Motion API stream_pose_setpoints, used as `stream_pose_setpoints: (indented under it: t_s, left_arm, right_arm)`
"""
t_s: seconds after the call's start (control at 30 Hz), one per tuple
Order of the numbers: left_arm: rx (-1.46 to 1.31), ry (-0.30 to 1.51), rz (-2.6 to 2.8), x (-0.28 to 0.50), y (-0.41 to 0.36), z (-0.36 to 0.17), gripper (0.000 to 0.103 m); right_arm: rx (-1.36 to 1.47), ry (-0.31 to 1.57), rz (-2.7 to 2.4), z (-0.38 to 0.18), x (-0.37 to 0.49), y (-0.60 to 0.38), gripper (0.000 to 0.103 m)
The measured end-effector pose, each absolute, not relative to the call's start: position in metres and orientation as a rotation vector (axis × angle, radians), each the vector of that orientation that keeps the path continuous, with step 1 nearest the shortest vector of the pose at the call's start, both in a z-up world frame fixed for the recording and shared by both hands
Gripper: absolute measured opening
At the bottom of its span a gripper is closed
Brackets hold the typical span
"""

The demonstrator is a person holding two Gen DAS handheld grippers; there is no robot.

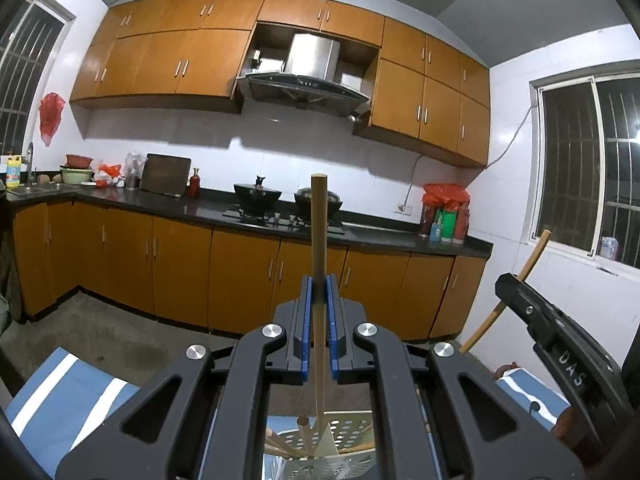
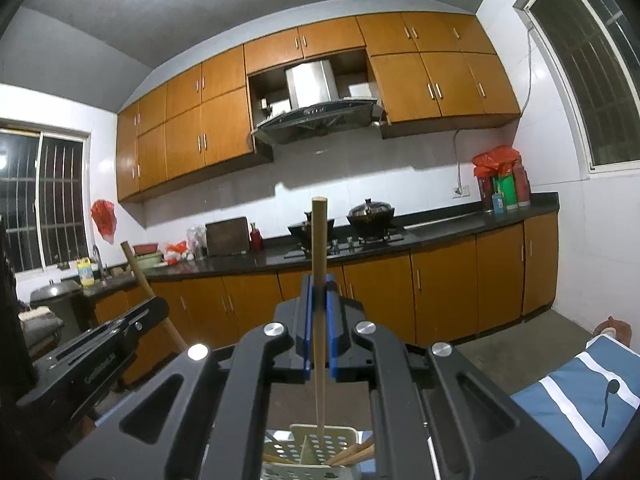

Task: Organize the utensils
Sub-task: 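Open both tools to release the chopsticks into the holder and withdraw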

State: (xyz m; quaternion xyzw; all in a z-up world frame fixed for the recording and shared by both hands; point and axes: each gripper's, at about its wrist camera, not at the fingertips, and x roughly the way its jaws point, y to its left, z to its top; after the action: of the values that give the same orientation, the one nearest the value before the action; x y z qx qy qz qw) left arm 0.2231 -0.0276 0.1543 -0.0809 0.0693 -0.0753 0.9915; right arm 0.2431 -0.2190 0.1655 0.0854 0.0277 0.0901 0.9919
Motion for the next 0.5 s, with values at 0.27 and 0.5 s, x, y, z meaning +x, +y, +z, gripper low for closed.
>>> stream_pose_setpoints:
  t_s: [0.27, 0.5]
  left_arm:
    - [-0.168, 0.197, -0.162, 0.238, -0.029, 0.133, 0.008]
    - [-0.184, 0.194, -0.157, 0.228, -0.020, 0.138, 0.042]
  right_arm:
    - [0.168, 0.139, 0.195, 0.140, 0.261, -0.214, 0.008]
    - [0.151, 0.130, 0.196, 0.139, 0.246, -0.215, 0.038]
